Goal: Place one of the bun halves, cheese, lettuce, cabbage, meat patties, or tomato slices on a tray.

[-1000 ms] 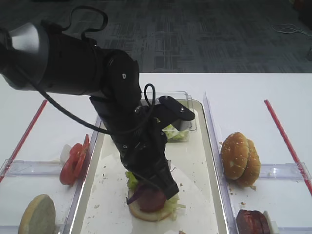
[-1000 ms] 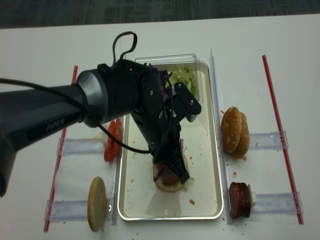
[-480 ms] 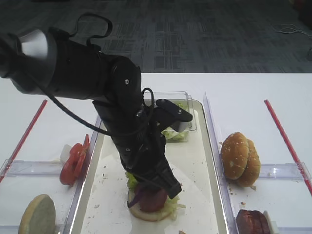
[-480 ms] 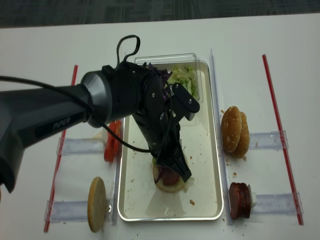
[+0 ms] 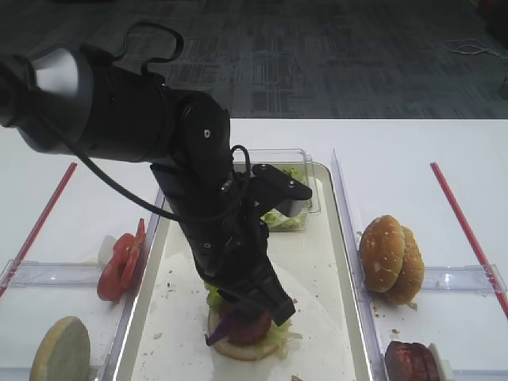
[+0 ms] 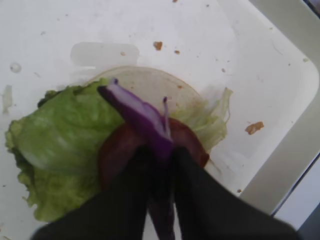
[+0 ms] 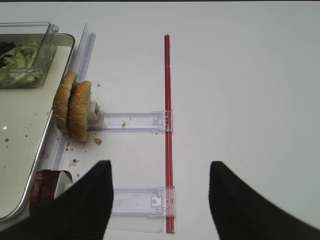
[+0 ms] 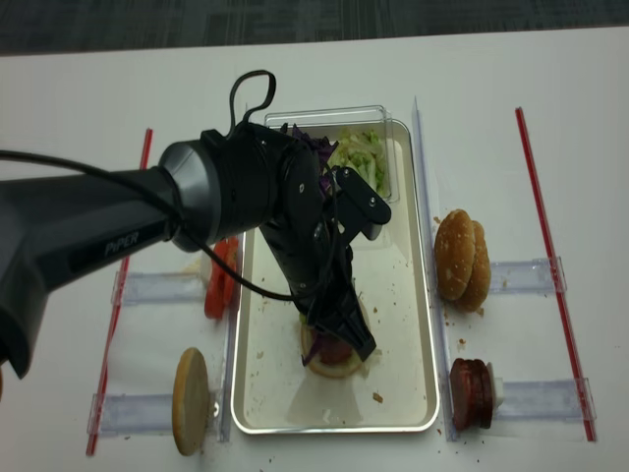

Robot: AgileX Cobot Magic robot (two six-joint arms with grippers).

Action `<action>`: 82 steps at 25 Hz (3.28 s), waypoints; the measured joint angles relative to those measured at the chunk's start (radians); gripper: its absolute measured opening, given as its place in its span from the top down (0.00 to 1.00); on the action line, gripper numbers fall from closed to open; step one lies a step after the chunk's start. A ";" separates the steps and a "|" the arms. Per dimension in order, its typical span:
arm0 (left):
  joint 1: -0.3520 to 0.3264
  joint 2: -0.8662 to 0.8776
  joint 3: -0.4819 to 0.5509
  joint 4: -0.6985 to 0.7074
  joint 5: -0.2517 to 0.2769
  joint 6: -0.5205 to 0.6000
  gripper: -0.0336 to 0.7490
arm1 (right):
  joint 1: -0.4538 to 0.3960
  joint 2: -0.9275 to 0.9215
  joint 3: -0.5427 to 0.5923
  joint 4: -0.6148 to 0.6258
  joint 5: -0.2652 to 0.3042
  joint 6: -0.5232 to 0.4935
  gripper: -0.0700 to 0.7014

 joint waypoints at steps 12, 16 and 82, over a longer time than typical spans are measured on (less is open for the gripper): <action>0.000 0.001 -0.010 0.000 0.035 -0.083 0.53 | 0.000 0.000 0.000 0.000 0.000 0.000 0.35; 0.000 0.001 -0.061 0.011 0.070 -0.120 0.47 | 0.000 0.000 0.000 0.000 0.000 0.000 0.35; 0.703 0.006 -0.337 0.240 0.390 -0.256 0.45 | 0.000 0.000 0.000 0.000 0.000 0.000 0.35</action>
